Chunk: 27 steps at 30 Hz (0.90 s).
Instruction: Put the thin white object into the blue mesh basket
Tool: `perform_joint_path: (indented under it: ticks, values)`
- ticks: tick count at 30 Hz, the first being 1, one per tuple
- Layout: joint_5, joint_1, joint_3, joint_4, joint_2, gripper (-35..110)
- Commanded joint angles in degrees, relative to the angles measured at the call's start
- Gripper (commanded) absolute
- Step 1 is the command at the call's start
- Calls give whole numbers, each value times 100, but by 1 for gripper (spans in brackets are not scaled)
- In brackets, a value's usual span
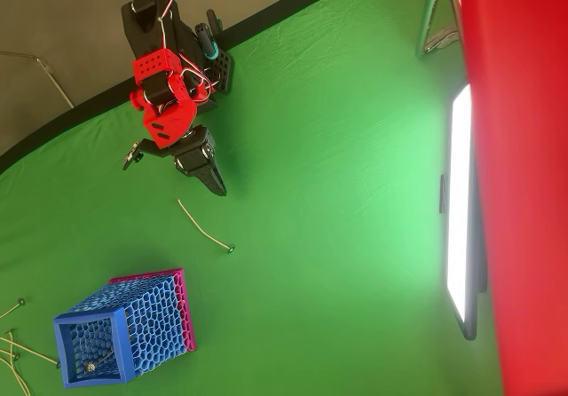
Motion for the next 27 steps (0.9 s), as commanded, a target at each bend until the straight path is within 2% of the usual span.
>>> perform_joint_path:
  ticks: [1,27]
  values:
    - [-18,-35,44,26,44,1]
    - [53,-70,44,-114,-62,1]
